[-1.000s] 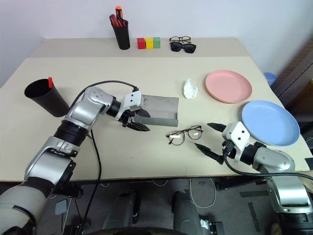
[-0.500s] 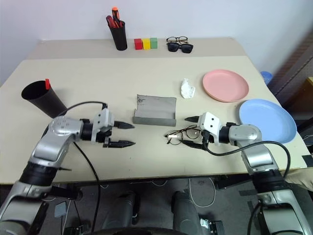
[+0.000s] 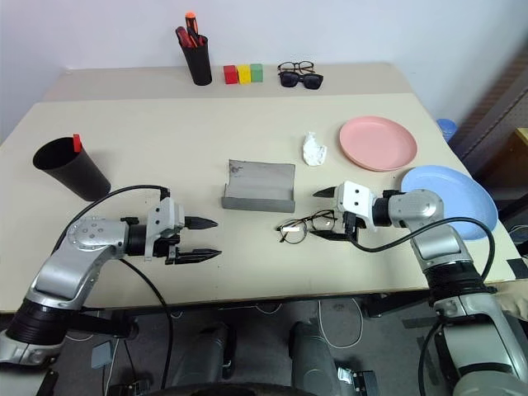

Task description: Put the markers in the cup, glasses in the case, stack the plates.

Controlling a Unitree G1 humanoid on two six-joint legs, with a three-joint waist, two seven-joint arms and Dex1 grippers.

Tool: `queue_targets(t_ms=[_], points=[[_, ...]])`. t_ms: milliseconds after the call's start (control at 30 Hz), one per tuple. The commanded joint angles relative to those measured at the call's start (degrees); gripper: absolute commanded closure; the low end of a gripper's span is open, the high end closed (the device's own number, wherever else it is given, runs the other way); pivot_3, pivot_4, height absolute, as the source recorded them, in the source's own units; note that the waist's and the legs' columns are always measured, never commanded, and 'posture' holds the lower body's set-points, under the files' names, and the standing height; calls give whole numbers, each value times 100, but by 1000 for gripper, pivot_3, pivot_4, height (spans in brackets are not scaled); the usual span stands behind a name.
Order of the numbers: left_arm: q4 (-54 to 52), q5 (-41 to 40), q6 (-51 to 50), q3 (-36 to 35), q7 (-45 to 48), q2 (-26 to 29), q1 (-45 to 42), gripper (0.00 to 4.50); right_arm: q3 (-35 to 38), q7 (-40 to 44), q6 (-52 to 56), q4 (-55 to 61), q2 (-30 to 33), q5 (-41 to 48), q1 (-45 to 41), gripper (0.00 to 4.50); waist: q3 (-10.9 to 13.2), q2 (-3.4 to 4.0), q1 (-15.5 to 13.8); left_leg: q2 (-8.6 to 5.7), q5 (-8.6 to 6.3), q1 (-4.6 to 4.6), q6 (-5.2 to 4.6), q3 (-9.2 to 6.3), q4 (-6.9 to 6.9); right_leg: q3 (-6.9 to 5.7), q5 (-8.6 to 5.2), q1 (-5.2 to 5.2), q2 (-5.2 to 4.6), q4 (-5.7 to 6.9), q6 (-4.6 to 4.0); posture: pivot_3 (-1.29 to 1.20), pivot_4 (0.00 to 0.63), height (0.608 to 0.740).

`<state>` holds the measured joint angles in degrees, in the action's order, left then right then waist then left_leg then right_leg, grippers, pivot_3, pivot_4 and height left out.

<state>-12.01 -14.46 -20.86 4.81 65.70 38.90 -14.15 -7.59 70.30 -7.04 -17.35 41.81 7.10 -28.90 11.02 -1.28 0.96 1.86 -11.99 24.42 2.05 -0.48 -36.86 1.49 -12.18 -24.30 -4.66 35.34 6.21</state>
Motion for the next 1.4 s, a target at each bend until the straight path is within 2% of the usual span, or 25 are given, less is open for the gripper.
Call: queue_targets(t_ms=[33, 500, 833, 933, 1000, 1167, 1400], points=[[-181, -105, 45, -85, -85, 80, 17, 1323, 74, 34, -51, 187, 63, 27, -116, 0, 0, 0, -4, 0, 0, 0, 0, 0, 0, 0, 0, 0, 0, 0, 0, 0, 150, 740], [-269, -154, 5, -50, -212, 174, 66, 1323, -117, 160, -258, -249, -139, -48, -343, 0, 0, 0, -1, 0, 0, 0, 0, 1, 0, 0, 0, 0, 0, -1, 0, 0, 150, 740], [-569, -241, -59, -134, -382, 328, 364, 1323, -289, 622, -507, -880, -258, -53, -558, 0, 0, 0, 1, 0, 0, 0, 0, 1, 0, 0, 0, 0, -1, -2, -1, 0, 150, 740], [-650, -278, -92, -175, -442, 381, 447, 1264, -314, 689, -622, -1081, -301, -106, -669, 843, 1, 1, 4, 0, 0, 1, 0, 1, 0, 0, 0, 0, -1, -2, -1, 0, 150, 740], [-691, -300, -116, -198, -482, 407, 494, 1264, -312, 720, -652, -1194, -332, -117, -756, 1782, 1, 2, 6, 0, 0, 0, 0, 1, 1, 0, 0, 0, -1, -2, -1, 0, 150, 740], [-827, -365, -165, -250, -566, 461, 639, 1264, -317, 804, -697, -1291, -351, -102, -804, 4465, 1, 2, 6, 0, 0, 0, 0, 1, 2, 0, 0, 0, -1, -2, -1, 0, 150, 740], [-878, -393, -225, -240, -625, 469, 658, 1264, -283, 867, -661, -1272, -308, -84, -732, 4465, 1, 2, -1, 0, 0, 0, 0, 2, 1, 0, 0, 0, -2, -3, -1, 0, 150, 740]])
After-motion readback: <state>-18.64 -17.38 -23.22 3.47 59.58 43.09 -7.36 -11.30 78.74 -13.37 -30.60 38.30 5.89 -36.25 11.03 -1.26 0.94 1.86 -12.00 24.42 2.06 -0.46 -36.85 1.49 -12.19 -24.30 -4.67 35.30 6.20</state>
